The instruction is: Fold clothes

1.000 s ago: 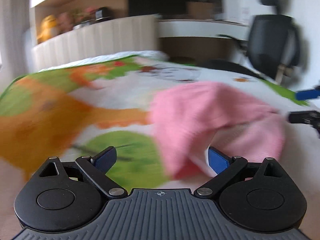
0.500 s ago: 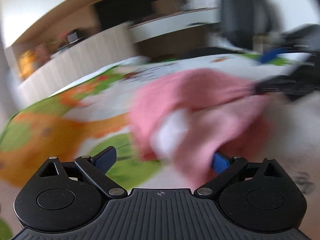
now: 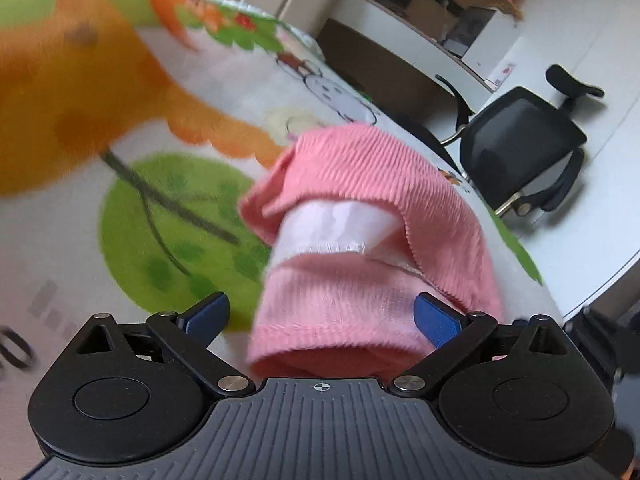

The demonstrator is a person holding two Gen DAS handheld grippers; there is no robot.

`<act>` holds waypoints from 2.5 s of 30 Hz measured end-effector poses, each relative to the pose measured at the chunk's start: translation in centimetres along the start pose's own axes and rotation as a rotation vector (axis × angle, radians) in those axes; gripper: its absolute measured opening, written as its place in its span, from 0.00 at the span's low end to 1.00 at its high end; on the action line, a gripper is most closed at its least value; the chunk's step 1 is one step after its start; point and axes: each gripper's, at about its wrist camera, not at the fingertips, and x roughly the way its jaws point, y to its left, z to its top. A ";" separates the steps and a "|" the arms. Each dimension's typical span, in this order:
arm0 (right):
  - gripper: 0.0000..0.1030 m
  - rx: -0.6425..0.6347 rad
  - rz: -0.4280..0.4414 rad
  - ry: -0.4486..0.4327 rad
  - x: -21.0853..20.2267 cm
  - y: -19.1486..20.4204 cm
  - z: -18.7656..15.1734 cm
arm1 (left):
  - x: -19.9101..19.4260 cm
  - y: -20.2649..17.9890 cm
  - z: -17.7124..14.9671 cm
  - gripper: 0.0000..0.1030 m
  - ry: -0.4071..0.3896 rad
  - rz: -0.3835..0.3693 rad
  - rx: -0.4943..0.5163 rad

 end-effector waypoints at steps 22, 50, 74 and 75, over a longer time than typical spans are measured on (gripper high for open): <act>0.74 0.641 -0.112 -0.037 1.7 -13.2 -0.1 | 0.1 -6.8 -1.1 0.77 0.045 -0.076 0.148; 1.00 0.536 -0.139 0.083 2.2 -8.3 -3.7 | -0.5 -7.3 -3.5 0.92 -0.125 0.213 0.345; 1.00 0.582 -0.307 0.189 9.1 -12.0 -0.6 | 3.2 -4.4 2.1 0.96 -0.115 -0.143 0.016; 1.00 0.572 -0.312 0.183 9.0 -11.8 -0.6 | 2.7 -4.6 2.0 0.96 -0.126 -0.112 0.026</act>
